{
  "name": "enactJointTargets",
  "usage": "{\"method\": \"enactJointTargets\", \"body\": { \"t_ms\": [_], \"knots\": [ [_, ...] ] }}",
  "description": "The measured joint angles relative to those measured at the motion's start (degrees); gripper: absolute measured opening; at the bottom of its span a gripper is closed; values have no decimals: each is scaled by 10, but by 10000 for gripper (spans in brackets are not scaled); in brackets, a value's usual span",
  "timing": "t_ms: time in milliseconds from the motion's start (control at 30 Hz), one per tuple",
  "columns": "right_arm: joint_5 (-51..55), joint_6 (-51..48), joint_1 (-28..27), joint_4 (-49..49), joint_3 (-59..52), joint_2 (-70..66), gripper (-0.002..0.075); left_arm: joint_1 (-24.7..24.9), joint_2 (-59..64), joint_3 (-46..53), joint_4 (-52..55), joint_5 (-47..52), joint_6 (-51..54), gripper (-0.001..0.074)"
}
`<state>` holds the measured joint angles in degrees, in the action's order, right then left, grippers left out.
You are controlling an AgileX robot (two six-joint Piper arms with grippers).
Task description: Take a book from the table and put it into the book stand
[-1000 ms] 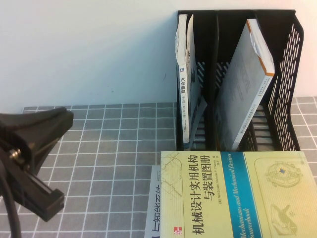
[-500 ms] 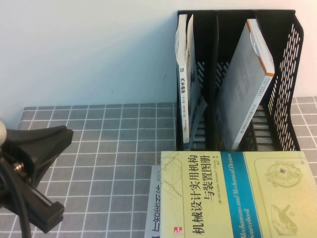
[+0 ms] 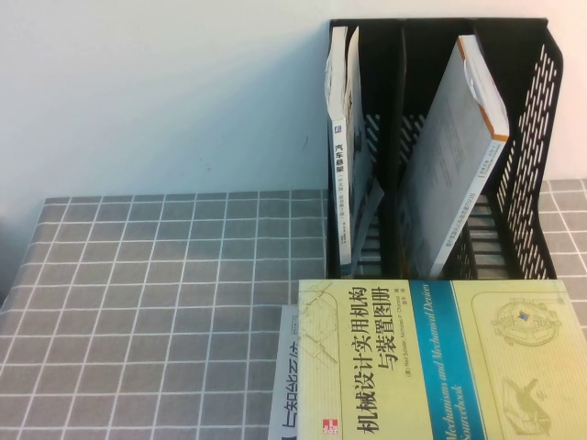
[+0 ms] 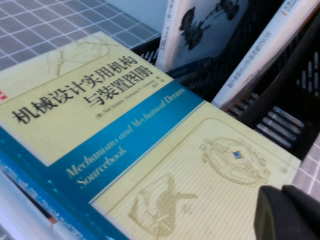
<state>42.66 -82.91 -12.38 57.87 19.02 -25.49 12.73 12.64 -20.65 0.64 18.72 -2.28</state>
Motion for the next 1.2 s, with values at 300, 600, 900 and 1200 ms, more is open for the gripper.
{"method": "enactJointTargets", "body": {
  "t_ms": [300,600,900,1200],
  "knots": [
    [12,0,0,0,0,0,-3,-61,-100,192,-73,2,-21,0],
    [14,0,0,0,0,0,-3,-68,-131,215,-73,0,-22,-1],
    [15,0,0,0,0,0,-3,-68,-131,215,-71,1,-19,-3],
    [15,0,0,0,0,0,-3,-68,-132,215,-71,1,0,-3]
  ]
}}
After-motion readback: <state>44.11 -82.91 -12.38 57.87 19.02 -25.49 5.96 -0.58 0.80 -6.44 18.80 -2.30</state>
